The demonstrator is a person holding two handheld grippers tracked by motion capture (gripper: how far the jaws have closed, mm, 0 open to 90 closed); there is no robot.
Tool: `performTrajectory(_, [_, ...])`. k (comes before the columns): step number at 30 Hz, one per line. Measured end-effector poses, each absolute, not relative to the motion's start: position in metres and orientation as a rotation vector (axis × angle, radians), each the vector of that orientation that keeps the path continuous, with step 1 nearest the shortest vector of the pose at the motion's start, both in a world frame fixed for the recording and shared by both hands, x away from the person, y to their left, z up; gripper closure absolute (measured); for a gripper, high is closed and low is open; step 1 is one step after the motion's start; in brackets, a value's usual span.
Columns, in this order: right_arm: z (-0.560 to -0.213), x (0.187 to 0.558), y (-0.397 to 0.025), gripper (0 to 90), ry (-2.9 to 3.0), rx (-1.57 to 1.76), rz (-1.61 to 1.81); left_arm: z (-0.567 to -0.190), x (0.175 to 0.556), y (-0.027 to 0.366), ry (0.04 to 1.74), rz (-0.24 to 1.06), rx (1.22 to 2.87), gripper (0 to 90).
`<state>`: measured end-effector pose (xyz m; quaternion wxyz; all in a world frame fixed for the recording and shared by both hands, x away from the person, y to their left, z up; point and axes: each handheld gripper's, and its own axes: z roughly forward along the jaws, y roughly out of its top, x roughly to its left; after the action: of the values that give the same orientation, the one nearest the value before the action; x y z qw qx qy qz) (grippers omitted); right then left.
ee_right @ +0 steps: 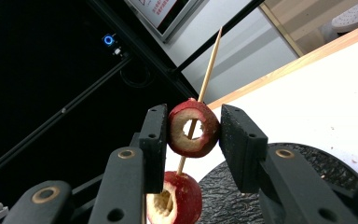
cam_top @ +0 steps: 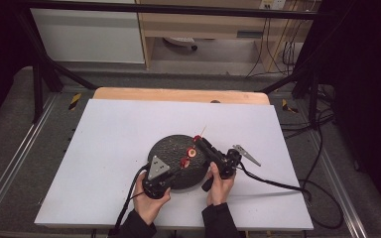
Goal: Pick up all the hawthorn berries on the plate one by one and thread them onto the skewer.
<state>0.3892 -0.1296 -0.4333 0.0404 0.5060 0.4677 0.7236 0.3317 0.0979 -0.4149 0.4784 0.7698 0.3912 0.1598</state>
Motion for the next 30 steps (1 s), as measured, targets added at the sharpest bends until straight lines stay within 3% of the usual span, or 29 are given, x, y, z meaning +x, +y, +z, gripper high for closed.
performTrajectory(12, [-0.431, 0.390, -0.133, 59.7, 1.529, 1.524, 2.176, -0.417, 0.334, 0.102, 0.944, 0.371, 1.883, 88.3])
performTrajectory(18, [-0.423, 0.391, -0.140, 45.0, 1.599, 1.474, 2.106, -0.421, 0.334, 0.113, 0.945, 0.365, 1.902, 88.3])
performTrajectory(24, [-0.419, 0.395, -0.147, 23.0, 1.749, 1.441, 1.985, -0.425, 0.335, 0.127, 0.963, 0.353, 1.906, 88.3])
performTrajectory(30, [-0.419, 0.398, -0.154, 11.4, 1.934, 1.348, 1.831, -0.424, 0.336, 0.140, 0.966, 0.345, 1.923, 88.3])
